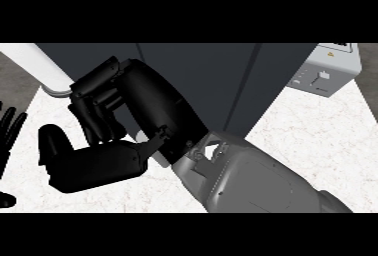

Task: Pick up the wine, place it into the cabinet and close the cabinet

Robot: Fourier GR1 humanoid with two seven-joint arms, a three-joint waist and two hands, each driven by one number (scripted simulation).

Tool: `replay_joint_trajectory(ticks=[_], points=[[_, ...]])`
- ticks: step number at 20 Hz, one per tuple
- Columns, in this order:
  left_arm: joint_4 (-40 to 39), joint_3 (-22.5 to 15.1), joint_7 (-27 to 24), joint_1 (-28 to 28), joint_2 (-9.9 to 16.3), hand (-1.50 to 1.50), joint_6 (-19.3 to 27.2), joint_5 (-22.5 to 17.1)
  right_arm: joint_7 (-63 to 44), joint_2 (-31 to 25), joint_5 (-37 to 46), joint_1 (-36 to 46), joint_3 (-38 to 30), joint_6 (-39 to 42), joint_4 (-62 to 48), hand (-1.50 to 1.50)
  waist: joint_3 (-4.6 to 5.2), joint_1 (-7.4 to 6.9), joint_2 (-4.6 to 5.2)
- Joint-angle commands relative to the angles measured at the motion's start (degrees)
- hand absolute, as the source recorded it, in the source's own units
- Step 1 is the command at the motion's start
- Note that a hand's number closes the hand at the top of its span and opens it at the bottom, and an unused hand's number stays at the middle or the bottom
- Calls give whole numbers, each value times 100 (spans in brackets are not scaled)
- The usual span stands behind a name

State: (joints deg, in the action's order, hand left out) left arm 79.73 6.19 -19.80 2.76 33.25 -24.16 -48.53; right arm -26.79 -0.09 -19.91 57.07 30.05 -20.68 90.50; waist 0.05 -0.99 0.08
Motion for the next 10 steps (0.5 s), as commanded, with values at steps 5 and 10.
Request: replay_joint_trajectory(ticks=[5,10], points=[[-361,122,21,-338,-248,-150,-41,279,688,9,-47,-448,-589,636,-943,150,-3,81,4],[-212,478,138,-9,4,-150,-459,84,1253,9,52,-227,-900,1117,-1980,150,-4,6,6]])
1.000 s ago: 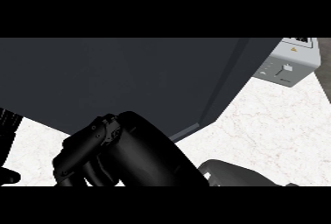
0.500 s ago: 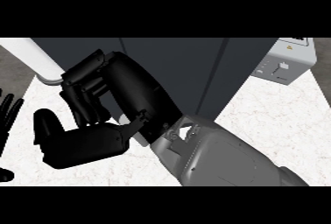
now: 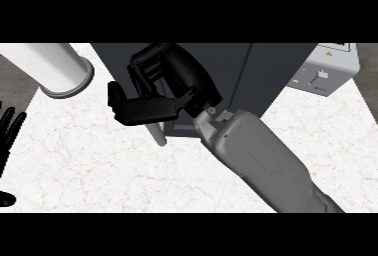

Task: Pick up the wine, place it into the cabinet and close the cabinet

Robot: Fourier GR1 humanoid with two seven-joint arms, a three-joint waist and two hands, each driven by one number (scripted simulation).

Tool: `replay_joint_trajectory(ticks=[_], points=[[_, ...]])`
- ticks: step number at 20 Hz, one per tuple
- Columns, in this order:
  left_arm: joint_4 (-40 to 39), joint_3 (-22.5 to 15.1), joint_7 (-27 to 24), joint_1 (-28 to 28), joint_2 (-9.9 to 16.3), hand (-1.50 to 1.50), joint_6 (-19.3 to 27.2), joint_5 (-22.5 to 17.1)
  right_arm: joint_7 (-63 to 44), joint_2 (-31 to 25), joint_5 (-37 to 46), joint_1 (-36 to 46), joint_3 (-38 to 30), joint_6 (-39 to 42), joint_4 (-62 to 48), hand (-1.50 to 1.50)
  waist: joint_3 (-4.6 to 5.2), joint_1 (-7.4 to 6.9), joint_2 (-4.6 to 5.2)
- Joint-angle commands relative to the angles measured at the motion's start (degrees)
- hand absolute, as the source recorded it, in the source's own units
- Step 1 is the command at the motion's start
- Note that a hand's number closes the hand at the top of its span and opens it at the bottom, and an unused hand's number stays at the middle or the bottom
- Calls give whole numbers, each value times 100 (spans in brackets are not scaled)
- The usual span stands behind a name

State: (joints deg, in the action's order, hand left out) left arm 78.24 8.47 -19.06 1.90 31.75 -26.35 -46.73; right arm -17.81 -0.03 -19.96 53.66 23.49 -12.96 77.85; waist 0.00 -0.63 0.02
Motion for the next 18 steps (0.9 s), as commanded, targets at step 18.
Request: replay_joint_trajectory(ticks=[18], points=[[263,-24,382,-201,-222,-150,16,80,1196,-541,172,428,-1074,1225,-1856,150,0,-48,35]])
